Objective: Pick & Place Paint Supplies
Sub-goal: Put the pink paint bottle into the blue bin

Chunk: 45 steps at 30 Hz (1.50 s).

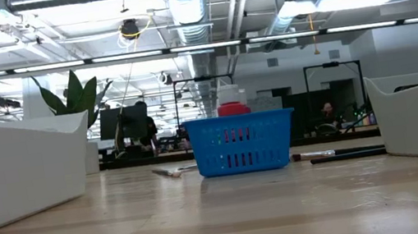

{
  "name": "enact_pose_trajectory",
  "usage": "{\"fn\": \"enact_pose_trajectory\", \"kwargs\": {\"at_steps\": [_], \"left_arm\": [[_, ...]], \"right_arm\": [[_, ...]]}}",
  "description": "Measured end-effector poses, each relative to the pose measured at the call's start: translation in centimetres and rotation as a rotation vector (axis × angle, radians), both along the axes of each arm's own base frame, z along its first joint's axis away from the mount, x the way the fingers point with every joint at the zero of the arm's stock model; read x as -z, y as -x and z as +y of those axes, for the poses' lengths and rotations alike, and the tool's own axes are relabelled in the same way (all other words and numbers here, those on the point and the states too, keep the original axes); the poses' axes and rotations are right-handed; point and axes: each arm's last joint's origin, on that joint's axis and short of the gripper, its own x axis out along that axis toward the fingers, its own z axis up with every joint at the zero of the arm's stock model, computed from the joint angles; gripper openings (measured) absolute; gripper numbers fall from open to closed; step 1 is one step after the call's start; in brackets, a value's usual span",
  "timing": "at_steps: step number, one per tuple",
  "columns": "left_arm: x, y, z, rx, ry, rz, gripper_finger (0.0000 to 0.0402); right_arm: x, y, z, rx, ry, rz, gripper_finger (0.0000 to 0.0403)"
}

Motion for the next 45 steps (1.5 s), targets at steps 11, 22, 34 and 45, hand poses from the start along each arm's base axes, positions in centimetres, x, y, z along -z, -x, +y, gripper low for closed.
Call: {"fn": "enact_pose_trajectory", "kwargs": {"at_steps": [11,22,34,45], "left_arm": [[0.9,2.1,0.8,-0.065,0.005,-0.003,0.0231],[1.2,2.5,1.2,-0.067,0.019,-0.015,0.0226],[1.3,2.5,1.2,-0.067,0.029,-0.023,0.0226],[1.3,2.5,1.2,-0.067,0.031,-0.024,0.0223]], "right_arm": [[-1.8,-0.3,-7.4,-0.067,-0.301,0.012,0.0111],[3.9,-1.3,-8.7,-0.067,-0.722,0.339,0.0111],[9.6,-1.4,-4.7,0.040,-1.044,0.747,0.0111],[14.3,-3.8,-1.9,0.002,-1.287,0.996,0.0111]]}}
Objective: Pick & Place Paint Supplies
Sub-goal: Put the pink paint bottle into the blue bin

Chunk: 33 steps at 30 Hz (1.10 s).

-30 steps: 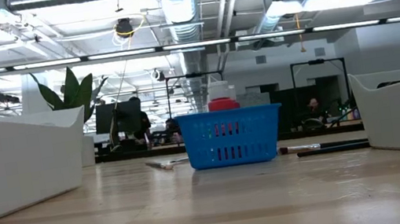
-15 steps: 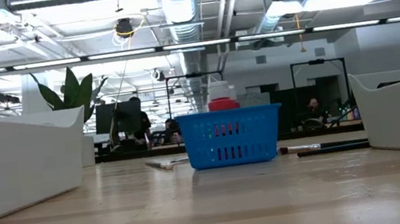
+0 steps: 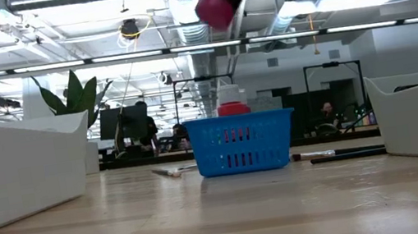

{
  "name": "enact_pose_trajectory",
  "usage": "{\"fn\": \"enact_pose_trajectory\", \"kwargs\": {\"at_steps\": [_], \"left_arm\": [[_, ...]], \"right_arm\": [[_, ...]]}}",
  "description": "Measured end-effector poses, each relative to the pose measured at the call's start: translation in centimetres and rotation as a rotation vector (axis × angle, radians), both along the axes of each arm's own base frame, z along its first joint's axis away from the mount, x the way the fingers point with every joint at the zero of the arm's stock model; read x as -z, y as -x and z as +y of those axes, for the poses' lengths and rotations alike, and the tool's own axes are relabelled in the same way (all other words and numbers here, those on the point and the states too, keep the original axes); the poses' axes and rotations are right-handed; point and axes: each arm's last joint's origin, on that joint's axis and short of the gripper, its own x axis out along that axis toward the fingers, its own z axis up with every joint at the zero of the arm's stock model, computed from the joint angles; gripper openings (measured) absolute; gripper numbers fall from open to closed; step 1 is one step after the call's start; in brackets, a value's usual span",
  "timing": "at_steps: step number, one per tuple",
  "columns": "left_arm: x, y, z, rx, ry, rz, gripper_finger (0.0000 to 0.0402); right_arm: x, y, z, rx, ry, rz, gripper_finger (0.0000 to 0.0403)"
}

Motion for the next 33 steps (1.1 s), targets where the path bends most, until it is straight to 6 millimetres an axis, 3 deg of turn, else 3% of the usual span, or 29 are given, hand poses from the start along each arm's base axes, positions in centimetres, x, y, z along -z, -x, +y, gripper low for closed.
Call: {"fn": "enact_pose_trajectory", "kwargs": {"at_steps": [7,21,26,33], "left_arm": [[0.0,0.0,0.0,0.000,-0.002,0.002,0.0220],[0.0,0.0,0.0,0.000,-0.002,0.001,0.0215],[0.0,0.0,0.0,0.000,-0.002,0.001,0.0216],[0.0,0.0,0.0,0.000,-0.002,0.001,0.0214]], "right_arm": [[3.1,-2.0,-0.8,-0.008,-0.012,0.073,0.0111],[3.1,-2.8,-4.9,0.089,-0.043,0.079,0.0111],[3.1,-2.7,-4.2,0.128,-0.054,0.094,0.0111],[3.1,-1.7,0.4,0.097,-0.124,0.141,0.0111]]}}
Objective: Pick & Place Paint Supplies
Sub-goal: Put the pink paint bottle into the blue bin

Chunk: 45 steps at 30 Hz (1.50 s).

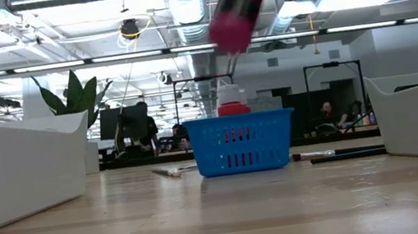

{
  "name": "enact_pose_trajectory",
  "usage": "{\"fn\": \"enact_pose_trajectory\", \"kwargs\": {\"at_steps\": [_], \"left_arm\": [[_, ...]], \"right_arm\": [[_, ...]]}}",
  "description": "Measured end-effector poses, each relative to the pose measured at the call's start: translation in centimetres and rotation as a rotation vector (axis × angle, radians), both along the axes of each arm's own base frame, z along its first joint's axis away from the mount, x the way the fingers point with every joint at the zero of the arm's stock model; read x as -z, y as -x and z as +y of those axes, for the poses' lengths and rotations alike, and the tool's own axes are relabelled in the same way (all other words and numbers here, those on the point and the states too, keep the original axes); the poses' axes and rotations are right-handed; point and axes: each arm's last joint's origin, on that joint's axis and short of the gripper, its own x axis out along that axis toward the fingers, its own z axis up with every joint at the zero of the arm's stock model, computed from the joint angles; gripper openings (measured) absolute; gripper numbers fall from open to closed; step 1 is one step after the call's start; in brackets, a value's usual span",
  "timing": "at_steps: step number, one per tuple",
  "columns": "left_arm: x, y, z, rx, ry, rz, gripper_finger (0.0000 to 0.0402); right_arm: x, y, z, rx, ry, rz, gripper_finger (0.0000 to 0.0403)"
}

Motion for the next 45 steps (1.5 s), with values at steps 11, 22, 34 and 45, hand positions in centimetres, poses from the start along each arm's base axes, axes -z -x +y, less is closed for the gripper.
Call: {"fn": "enact_pose_trajectory", "kwargs": {"at_steps": [11,22,34,45], "left_arm": [[0.0,0.0,0.0,0.000,0.017,-0.015,0.0211],[0.0,0.0,0.0,0.000,0.013,-0.011,0.0212],[0.0,0.0,0.0,0.000,0.011,-0.009,0.0214],[0.0,0.0,0.0,0.000,0.010,-0.009,0.0212]], "right_arm": [[1.3,0.7,2.2,0.058,0.012,0.090,0.0111],[3.5,-0.3,-3.3,0.130,0.062,0.152,0.0111],[3.3,-0.7,-6.5,0.186,0.053,0.141,0.0111],[3.3,-0.8,-7.6,0.187,0.065,0.131,0.0111]]}}
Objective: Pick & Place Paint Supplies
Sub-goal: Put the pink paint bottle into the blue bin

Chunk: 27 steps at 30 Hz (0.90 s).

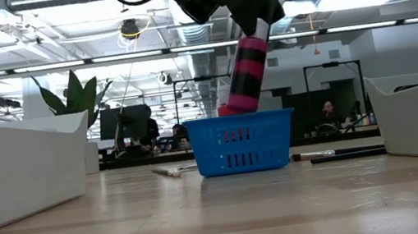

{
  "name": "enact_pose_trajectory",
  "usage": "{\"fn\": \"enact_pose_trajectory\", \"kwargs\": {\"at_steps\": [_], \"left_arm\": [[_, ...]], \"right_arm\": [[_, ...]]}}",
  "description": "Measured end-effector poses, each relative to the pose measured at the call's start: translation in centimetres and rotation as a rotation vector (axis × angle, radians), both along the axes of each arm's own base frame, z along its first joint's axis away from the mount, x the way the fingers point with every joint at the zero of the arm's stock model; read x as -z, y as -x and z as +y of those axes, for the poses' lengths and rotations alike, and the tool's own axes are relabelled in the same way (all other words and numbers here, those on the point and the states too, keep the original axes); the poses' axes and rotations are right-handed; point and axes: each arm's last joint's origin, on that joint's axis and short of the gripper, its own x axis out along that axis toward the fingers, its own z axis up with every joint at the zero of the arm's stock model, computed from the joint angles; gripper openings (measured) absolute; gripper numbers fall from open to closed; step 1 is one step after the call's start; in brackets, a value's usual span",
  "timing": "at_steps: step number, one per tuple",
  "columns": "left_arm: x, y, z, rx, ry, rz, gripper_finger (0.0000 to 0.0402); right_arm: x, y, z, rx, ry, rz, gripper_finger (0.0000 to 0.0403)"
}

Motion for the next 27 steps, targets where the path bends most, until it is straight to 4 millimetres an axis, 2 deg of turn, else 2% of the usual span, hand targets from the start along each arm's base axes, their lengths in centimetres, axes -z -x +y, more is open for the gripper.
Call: {"fn": "enact_pose_trajectory", "kwargs": {"at_steps": [7,27], "left_arm": [[0.00,0.00,0.00,0.000,0.000,0.000,0.0214],[0.01,0.00,-0.01,0.000,0.000,0.000,0.0209]], "right_arm": [[0.58,-0.23,-0.04,-0.018,0.016,0.008,0.0111],[0.48,-0.18,0.08,-0.029,0.058,0.001,0.0111]]}}
